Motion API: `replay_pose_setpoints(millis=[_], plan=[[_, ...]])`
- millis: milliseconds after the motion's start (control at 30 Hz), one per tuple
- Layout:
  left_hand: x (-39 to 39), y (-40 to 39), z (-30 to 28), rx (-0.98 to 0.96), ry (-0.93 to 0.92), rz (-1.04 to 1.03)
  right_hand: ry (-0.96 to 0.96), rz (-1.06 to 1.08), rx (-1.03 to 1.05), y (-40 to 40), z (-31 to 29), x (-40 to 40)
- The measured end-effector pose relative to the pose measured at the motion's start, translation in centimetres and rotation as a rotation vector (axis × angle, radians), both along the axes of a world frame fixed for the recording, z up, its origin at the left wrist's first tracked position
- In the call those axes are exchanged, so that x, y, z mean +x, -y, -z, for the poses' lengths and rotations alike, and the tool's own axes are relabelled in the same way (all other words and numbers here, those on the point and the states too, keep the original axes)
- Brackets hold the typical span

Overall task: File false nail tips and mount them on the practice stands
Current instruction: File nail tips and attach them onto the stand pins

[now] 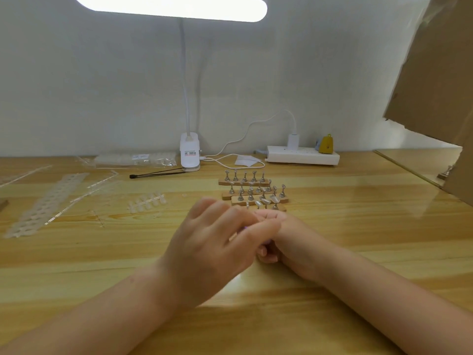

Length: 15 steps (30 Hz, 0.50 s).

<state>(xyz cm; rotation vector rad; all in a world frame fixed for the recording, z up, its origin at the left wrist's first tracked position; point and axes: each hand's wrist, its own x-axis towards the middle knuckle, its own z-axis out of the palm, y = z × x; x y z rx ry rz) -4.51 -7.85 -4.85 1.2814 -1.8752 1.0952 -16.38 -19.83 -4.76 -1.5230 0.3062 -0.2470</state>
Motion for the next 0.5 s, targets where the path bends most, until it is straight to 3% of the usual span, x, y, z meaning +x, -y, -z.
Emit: replay_pose_setpoints(millis=[167,333,500], plan=[[2.4,-0.5,-0.8,0.044,-0.086,-0.13,0.016,-0.001,0.08,0.1,-0.2,-0.1],[0.0,0.0,-0.3,-0.013,0.004,0.055,-0.019,-0.056,-0.004,-0.1,-0.3,-0.2],[2.7,-0.5,-0.8,0.009,-0.048,-0.098,-0.017,-0.005,0.07,0.1,-0.3,-0.1]])
